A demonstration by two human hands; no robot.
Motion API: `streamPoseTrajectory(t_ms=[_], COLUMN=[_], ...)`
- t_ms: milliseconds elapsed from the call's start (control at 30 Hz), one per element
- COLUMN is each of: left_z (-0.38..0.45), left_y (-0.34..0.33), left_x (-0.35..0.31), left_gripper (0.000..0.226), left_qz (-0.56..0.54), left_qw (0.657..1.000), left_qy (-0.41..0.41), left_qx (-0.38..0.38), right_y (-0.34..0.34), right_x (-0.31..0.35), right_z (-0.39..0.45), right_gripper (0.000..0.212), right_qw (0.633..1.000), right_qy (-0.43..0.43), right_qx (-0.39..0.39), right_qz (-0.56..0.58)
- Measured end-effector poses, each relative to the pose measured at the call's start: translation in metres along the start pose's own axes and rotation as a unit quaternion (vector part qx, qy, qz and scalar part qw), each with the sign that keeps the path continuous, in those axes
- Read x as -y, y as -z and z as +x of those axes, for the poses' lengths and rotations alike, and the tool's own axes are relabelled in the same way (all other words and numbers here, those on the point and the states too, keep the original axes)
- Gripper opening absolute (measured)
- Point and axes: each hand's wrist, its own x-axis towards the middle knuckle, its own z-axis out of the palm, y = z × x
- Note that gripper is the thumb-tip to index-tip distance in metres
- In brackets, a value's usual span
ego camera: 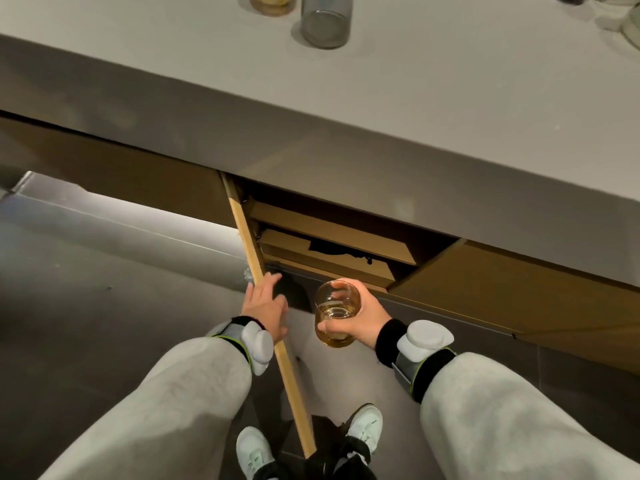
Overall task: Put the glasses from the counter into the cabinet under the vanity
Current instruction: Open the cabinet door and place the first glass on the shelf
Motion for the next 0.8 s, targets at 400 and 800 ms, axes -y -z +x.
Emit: streamPoseTrajectory(t_ms=[400, 800], left_z=[-0.034, -0.037], left_y=[-0.001, 0.005], left_x=[0.066, 0.126], left_gripper=[0.068, 0.062], left_qz=[-0.19, -0.237], left_qw=[0.976, 0.965], left_qy=[0.103, 0.097], left_qx=[0.027, 0.057], right_y=[-0.067, -0.12], right_x=[0.01, 0.03], right_z=[0.019, 0.048], right_gripper=[0.072, 0.073], right_qw=[0.999, 0.998], right_qy=[0.012, 0.019], right_qx=[0.037, 0.061], right_qz=[-0.022, -0.025])
